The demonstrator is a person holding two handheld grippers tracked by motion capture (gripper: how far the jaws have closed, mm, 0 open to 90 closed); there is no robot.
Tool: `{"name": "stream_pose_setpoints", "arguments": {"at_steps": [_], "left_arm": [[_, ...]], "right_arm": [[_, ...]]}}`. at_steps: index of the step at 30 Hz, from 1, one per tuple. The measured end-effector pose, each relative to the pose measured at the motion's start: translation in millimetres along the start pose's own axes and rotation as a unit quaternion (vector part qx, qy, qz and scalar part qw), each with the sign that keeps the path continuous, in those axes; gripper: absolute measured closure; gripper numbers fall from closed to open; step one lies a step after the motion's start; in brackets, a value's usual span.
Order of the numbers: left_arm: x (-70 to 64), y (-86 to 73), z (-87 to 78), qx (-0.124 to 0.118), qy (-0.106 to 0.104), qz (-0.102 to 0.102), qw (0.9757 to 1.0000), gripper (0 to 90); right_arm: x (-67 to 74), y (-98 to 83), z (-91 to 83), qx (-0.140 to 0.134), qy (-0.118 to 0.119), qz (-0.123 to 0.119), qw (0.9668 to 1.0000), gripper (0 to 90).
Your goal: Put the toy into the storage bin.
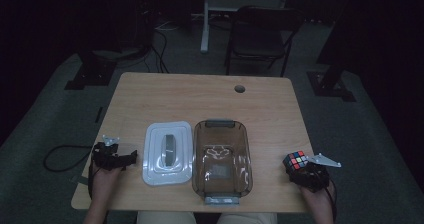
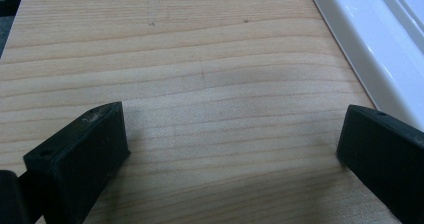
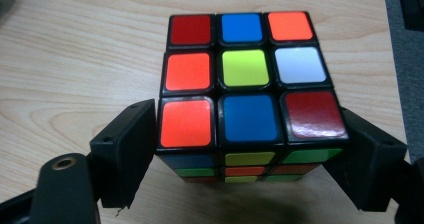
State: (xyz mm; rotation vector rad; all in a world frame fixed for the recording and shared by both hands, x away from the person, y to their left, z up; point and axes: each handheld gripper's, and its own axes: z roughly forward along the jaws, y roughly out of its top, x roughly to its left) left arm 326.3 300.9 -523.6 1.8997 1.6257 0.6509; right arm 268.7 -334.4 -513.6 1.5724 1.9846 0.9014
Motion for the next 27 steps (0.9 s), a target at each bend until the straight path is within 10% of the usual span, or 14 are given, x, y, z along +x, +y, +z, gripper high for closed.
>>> {"name": "stream_pose_setpoints", "arguments": {"at_steps": [5,27], "left_arm": [[0.0,0.0,0.0,0.000,0.000,0.000,1.0000,0.6],[-0.2,0.0,0.0,0.000,-0.002,0.003,1.0000,0.6]], "right_arm": [[1.3,0.4,0.0,0.004,-0.004,-0.008,1.0000,33.4],[8.8,20.3,-20.7,-0.012,0.007,-0.034,0.9993,34.1]]}}
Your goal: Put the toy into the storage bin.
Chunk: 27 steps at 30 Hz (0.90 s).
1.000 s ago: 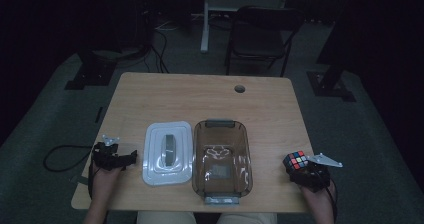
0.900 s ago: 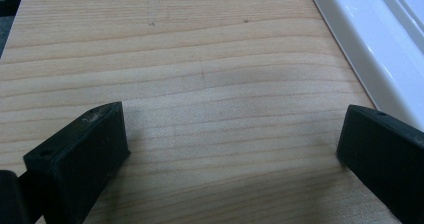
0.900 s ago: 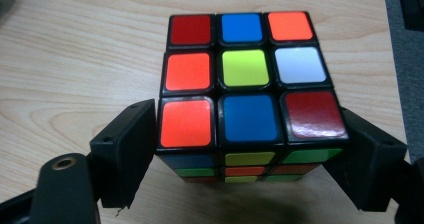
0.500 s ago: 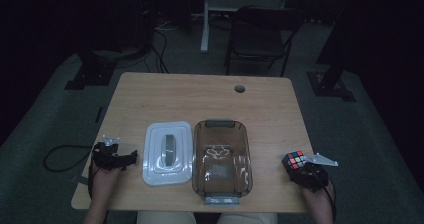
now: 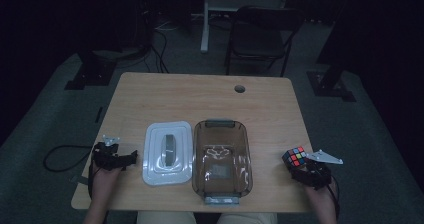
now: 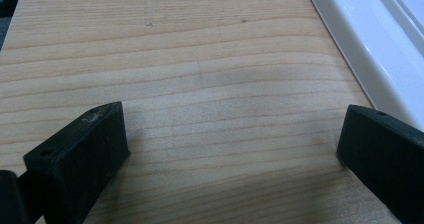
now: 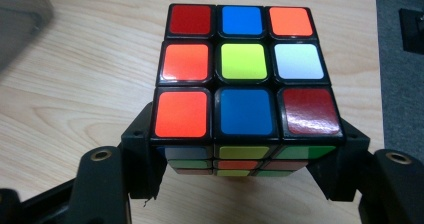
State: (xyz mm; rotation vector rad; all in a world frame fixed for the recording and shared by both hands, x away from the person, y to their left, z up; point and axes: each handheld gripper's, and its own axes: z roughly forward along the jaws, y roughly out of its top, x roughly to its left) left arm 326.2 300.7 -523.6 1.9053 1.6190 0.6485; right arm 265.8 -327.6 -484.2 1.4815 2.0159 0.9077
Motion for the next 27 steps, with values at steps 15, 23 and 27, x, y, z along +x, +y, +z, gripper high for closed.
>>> {"name": "stream_pose_setpoints", "arguments": {"at_steps": [15,23,27], "left_arm": [[0.0,0.0,0.0,0.000,0.000,0.000,1.0000,0.6],[-0.2,0.1,0.0,0.000,-0.001,0.001,1.0000,0.6],[-0.1,0.0,0.0,0.000,-0.002,0.003,1.0000,0.6]], "right_arm": [[15.4,33.8,-30.6,-0.044,0.035,-0.035,0.9978,34.1],[31.9,57.0,-52.7,-0.069,0.050,-0.069,0.9940,34.0],[40.4,67.3,-61.9,-0.082,0.064,-0.087,0.9907,34.1]]}}
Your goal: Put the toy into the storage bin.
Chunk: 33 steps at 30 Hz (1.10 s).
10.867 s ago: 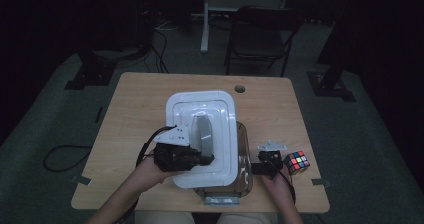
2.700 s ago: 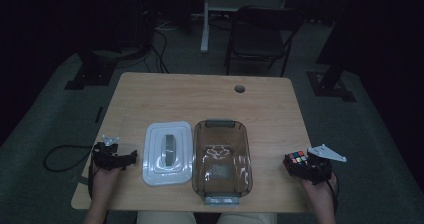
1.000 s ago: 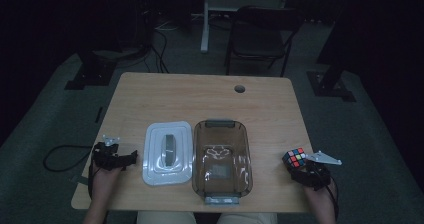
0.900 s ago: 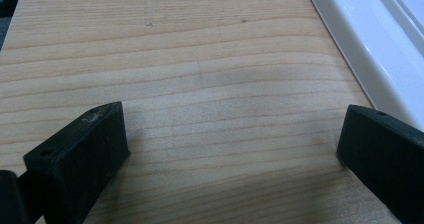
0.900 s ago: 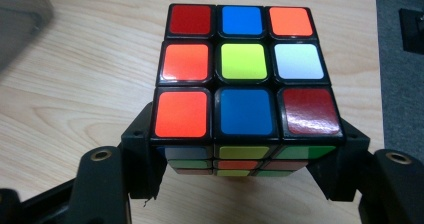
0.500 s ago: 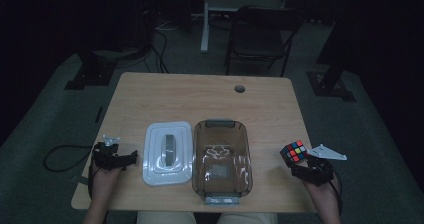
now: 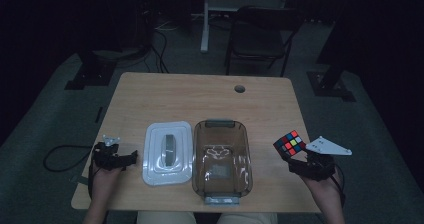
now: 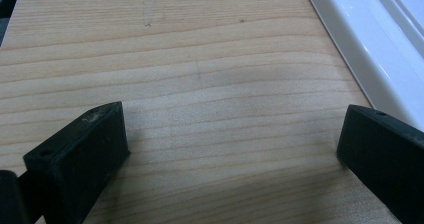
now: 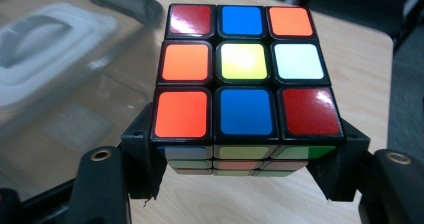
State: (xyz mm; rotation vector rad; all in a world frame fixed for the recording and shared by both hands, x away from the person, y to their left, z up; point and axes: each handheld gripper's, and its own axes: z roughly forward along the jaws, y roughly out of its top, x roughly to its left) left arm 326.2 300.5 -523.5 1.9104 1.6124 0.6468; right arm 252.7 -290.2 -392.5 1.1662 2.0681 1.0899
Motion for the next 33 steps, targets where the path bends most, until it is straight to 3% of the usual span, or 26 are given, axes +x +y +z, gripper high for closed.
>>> {"name": "stream_pose_setpoints", "arguments": {"at_steps": [10,17,19,23,26,33], "left_arm": [[0.1,0.0,0.0,0.000,0.000,0.001,1.0000,0.6],[0.0,0.0,0.0,0.000,0.000,0.000,1.0000,0.6],[-0.1,0.0,0.1,-0.001,0.000,0.000,1.0000,0.6],[-0.1,0.0,0.1,-0.001,0.000,0.000,1.0000,0.6],[0.0,0.0,0.0,0.000,0.000,0.000,1.0000,0.6],[0.1,0.0,-0.1,0.000,0.000,0.001,1.0000,0.6]], "right_arm": [[24.5,28.3,-9.3,-0.029,0.048,-0.041,0.9976,34.0],[47.8,45.5,-7.9,-0.038,0.088,-0.079,0.9923,34.1],[56.3,50.0,-5.9,-0.039,0.106,-0.090,0.9895,34.1],[73.9,55.6,1.6,-0.030,0.121,-0.117,0.9853,34.1],[88.0,57.1,10.5,-0.016,0.145,-0.136,0.9799,34.0],[113.4,55.3,34.8,0.026,0.205,-0.169,0.9637,34.0]]}}
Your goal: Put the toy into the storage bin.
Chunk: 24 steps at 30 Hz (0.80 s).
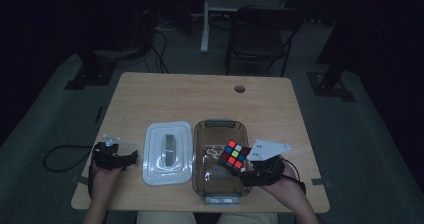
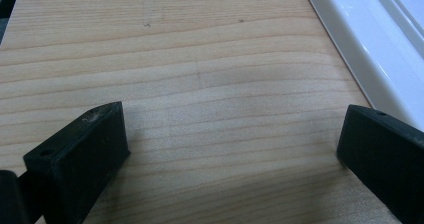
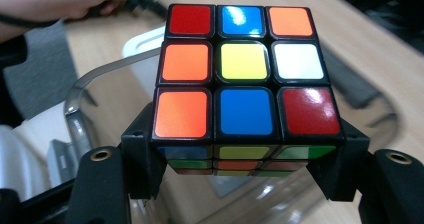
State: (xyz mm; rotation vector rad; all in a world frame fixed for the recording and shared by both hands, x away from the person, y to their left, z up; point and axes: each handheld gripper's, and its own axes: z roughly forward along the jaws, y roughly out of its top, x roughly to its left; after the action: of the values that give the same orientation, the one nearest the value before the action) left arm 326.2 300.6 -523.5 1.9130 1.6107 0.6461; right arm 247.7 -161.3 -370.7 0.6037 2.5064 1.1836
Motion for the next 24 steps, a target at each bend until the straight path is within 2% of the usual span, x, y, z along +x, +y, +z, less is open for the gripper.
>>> {"name": "stream_pose_setpoints", "arguments": {"at_steps": [10,21,24], "left_arm": [[0.2,0.0,0.0,0.000,-0.001,0.001,1.0000,0.6],[0.2,0.0,0.0,0.000,-0.001,0.001,1.0000,0.6],[0.2,0.0,0.0,0.000,-0.001,0.001,1.0000,0.6]], "right_arm": [[5.7,-2.2,24.7,0.043,0.058,-0.018,0.9972,34.0],[-1.2,-4.2,37.2,0.076,0.071,-0.024,0.9943,34.0],[-1.1,-3.9,40.2,0.086,0.073,-0.035,0.9929,34.0]]}}
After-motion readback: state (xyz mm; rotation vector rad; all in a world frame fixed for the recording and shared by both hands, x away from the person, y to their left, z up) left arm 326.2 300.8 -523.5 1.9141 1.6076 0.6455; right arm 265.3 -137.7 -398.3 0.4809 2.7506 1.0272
